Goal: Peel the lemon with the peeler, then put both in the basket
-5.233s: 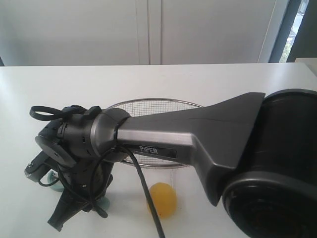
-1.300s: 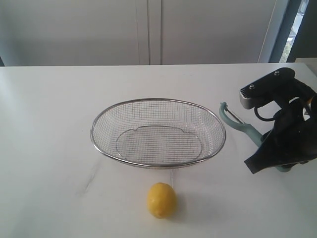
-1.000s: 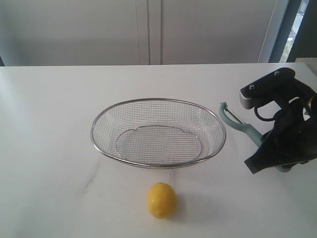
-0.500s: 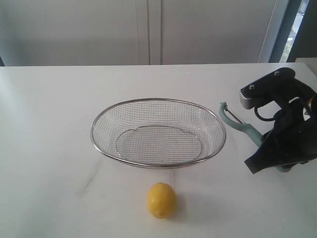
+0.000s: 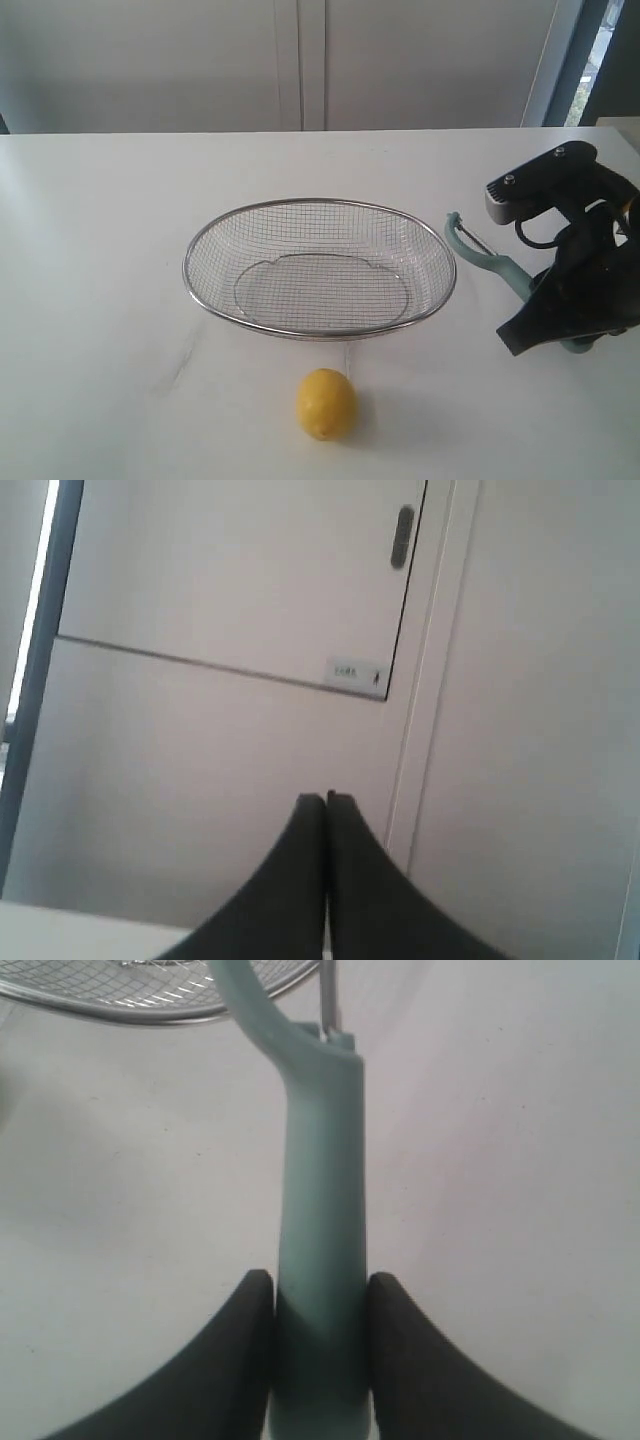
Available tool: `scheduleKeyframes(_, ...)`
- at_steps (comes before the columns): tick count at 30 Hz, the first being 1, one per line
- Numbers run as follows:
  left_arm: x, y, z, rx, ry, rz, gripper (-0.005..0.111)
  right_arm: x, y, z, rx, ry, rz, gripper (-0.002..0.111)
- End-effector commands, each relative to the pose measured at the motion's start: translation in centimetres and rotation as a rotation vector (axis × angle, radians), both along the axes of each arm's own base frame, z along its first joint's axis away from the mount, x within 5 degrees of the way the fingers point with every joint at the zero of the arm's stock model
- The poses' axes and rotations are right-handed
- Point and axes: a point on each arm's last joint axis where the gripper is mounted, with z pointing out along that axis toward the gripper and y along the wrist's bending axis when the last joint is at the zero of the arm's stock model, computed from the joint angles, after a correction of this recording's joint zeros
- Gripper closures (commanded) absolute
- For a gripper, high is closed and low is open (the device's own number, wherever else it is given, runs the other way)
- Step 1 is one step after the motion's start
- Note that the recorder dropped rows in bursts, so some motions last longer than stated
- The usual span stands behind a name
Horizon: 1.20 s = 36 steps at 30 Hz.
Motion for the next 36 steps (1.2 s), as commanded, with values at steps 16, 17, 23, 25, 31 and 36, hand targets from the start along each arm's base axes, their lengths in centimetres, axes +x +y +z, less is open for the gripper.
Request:
scheduleKeyframes(16,4.3,-0.9,12.1,-0.019,-0.156,-0.075,0.107,-0.1,0.0,0.2,0.031,0.005,-0.017,0.108)
scheduleKeyframes(17,5.1,-1.3,12.5,0.007,-0.156,-0.097,0.107,-0.1,0.0,0.2,0.031,0.005,-0.017,0.108)
scheduleKeyframes(23,10.2,-3.9,13.8,0.202,-0.068,-0.274,0.107,-0.1,0.0,0.2,0.031,0.005,-0.017,0.108)
scheduleKeyframes(25,11.9,-4.5,13.7,0.244,0.042,-0.327,0.107,-0.1,0.0,0.2,0.031,0.005,-0.017,0.108)
scheduleKeyframes(31,16.2,-6.0,14.3,0.339,0.350,-0.446,0.107,-0.1,0.0,0.2,0.031,0.005,-0.017,0.108)
scheduleKeyframes(36,17.7,-9.3,14.9,0.394,0.435,-0.635,0.107,-0.1,0.0,0.2,0.031,0.005,-0.017,0.108)
